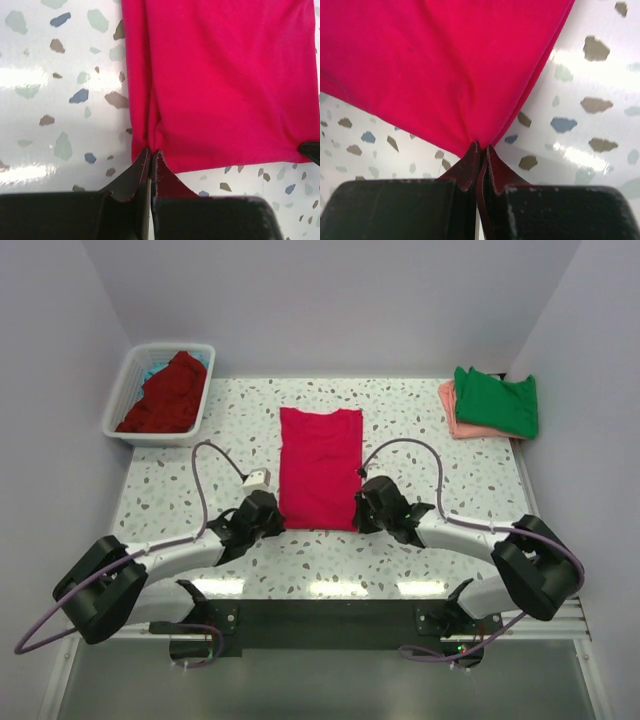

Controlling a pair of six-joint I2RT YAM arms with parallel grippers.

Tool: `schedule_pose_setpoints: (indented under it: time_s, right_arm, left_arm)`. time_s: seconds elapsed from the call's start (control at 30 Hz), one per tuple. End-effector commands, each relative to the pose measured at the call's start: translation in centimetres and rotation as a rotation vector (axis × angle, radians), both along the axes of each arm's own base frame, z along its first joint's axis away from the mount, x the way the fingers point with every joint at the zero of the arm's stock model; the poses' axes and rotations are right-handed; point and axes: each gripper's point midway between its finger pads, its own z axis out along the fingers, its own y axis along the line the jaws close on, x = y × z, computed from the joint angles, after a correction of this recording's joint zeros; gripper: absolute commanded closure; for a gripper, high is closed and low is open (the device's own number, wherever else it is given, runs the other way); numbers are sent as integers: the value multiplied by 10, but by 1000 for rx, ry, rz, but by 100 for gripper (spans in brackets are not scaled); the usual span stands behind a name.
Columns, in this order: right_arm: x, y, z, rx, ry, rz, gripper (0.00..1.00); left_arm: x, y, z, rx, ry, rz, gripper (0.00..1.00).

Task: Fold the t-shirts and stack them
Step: Fold the tshirt

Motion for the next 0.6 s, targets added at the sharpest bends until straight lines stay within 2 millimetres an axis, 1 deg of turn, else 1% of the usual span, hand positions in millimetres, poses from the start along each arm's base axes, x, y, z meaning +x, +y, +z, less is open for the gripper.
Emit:
schedule_pose_setpoints:
  time_s: [0.0,0.03,0.07,0.1,0.13,0.17,0.2,0.23,0.27,0.3,0.33,0.4,0.47,0.53,0.57]
  right_arm:
    - [-23,-18,-4,-47,-3,-59,100]
    - [-30,-18,-5,-43,4,-61,100]
    - [-33,-20,-4,-37,4,-64,100]
    - [-40,-24,-5,-36,9,-65,100]
    - [-45,-25,-4,-30,11,-69,100]
    - [-48,-27,-3,-29,11,-70,100]
    - [-52,-32,0,-27,5,-73,100]
    - [-55,-33,2,-22,3,-76,100]
    - [-56,-34,5,-19,-2,-76,100]
    - [-58,-38,7,-23,-1,-81,100]
    - [-57,-39,15,-7,-22,-84,100]
    - [-57,-41,25,-5,-33,-87,100]
    - [-53,-41,40,12,-68,-95,100]
    - [-53,-43,47,11,-76,-98,100]
    - [-49,-42,58,23,-100,-104,100]
  left_arm:
    - [-13,17,7,-5,-22,103,100]
    - [-23,26,-1,23,6,109,100]
    - [-26,28,-1,22,4,117,100]
    - [-27,28,7,0,-18,129,100]
    - [-32,34,4,13,-9,136,100]
    - [-34,34,11,-6,-27,142,100]
    - [-36,35,13,-5,-35,145,100]
    - [-39,39,14,2,-34,148,100]
    - [-39,38,22,-19,-54,150,100]
    - [-40,39,25,-22,-66,153,100]
    - [-41,40,28,-21,-72,154,100]
    - [-40,40,37,-33,-102,153,100]
    - [-38,38,46,-44,-120,156,100]
    - [-36,36,54,-48,-138,154,100]
    - [-36,35,57,-51,-145,153,100]
